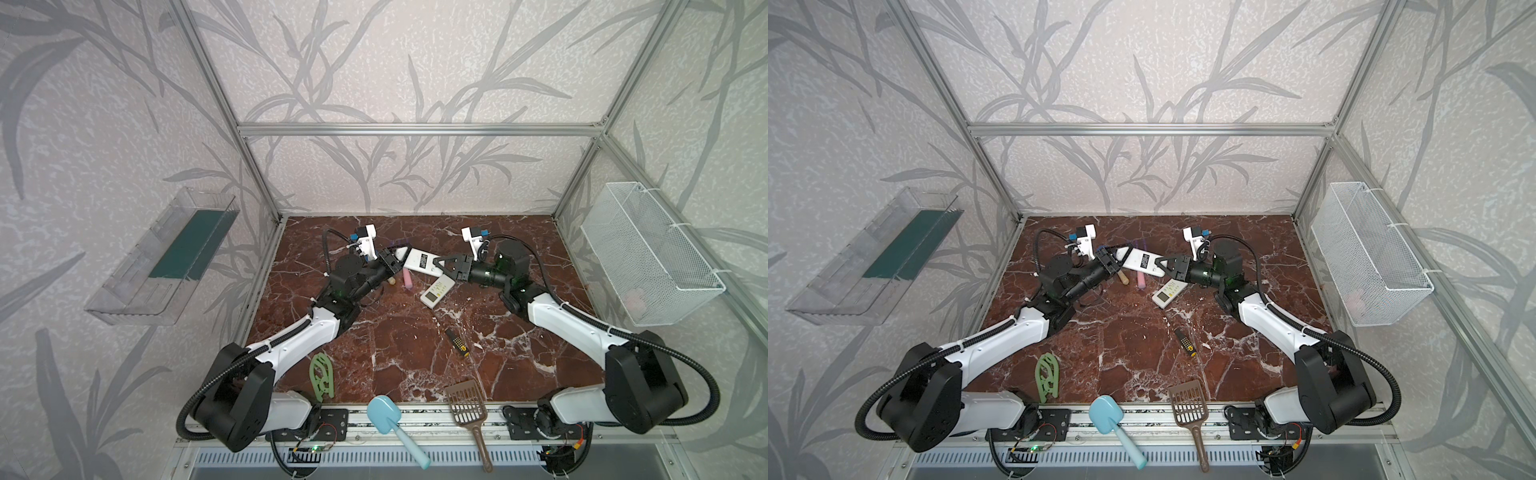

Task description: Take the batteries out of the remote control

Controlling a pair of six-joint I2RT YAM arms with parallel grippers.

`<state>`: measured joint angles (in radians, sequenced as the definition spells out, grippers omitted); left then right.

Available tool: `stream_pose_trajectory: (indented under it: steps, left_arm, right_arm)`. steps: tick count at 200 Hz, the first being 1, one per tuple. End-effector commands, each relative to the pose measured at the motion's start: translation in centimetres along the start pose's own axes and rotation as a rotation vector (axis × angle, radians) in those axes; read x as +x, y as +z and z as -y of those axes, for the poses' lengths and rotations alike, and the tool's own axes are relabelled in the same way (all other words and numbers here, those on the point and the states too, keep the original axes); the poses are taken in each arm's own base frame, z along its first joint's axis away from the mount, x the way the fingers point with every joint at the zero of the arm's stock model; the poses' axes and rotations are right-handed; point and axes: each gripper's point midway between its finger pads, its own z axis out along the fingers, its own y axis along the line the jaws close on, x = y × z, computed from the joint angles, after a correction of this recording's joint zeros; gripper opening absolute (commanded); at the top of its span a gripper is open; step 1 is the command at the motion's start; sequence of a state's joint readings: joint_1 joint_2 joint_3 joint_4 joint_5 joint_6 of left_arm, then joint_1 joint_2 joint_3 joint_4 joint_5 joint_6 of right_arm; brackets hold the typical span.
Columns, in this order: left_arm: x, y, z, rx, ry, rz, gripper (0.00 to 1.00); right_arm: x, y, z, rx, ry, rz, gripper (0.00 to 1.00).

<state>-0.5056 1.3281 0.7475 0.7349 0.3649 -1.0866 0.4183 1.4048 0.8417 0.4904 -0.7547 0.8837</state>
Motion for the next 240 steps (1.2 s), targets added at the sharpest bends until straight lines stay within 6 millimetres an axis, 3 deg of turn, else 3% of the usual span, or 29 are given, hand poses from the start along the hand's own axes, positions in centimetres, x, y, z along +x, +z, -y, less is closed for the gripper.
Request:
stream_pose_trajectory:
  steps: [1, 67, 152, 240]
  left_arm:
    - [-1.2, 0.2, 4.3, 0.132, 0.01, 0.025, 0.0]
    - [-1.6, -0.1, 6.1, 0.184, 0.0, 0.029, 0.0]
    - [-1.6, 0.2, 5.4, 0.169, -0.03, 0.04, 0.0]
    - [-2.1, -0.6, 4.9, 0.131, -0.019, 0.08, 0.0]
  right_arm:
    - [1.1, 0.4, -0.7, -0.04, -0.023, -0.035, 0.31]
    - [1.1, -0.3, -0.7, -0.063, -0.012, -0.028, 0.3]
    - [0.8, 0.1, -1.4, -0.088, -0.005, -0.035, 0.4]
    - [1.1, -0.1, -1.2, -0.054, -0.012, -0.037, 0.4]
